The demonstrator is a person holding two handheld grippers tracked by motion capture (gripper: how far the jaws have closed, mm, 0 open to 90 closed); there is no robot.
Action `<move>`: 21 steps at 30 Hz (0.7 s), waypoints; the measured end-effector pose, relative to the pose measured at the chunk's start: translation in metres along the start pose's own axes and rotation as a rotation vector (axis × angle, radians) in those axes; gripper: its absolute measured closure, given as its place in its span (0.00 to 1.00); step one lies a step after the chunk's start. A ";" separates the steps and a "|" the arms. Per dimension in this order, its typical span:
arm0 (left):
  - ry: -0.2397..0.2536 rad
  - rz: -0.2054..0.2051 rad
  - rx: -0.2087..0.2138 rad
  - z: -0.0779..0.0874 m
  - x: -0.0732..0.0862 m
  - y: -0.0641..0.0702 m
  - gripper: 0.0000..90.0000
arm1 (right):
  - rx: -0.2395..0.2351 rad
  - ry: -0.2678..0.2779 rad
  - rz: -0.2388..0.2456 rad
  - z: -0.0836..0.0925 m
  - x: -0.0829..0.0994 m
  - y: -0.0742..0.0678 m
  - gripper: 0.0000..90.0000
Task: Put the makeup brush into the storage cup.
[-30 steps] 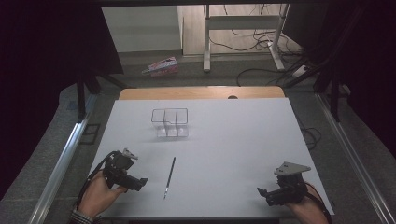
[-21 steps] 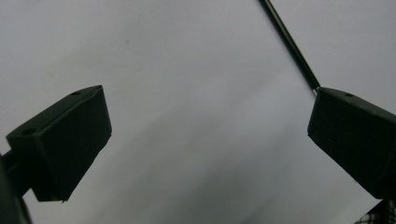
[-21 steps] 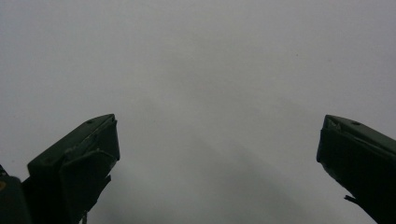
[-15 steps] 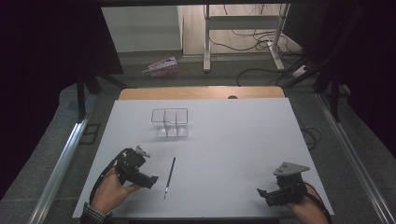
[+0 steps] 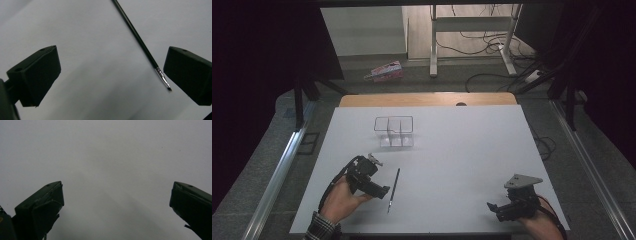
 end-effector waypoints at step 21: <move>-0.022 -0.006 0.013 -0.015 -0.032 0.009 0.05 | -0.005 -0.017 0.011 -0.002 0.001 -0.001 0.00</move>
Point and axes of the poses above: each handheld gripper's, and its own axes: z roughly backward along the jaws, x roughly out of its underside, y roughly to its right, the point moved 1 cm from there along -z, roughly forward along the jaws, and after that the axes turned 10 degrees about -z, right-handed, at the moved point
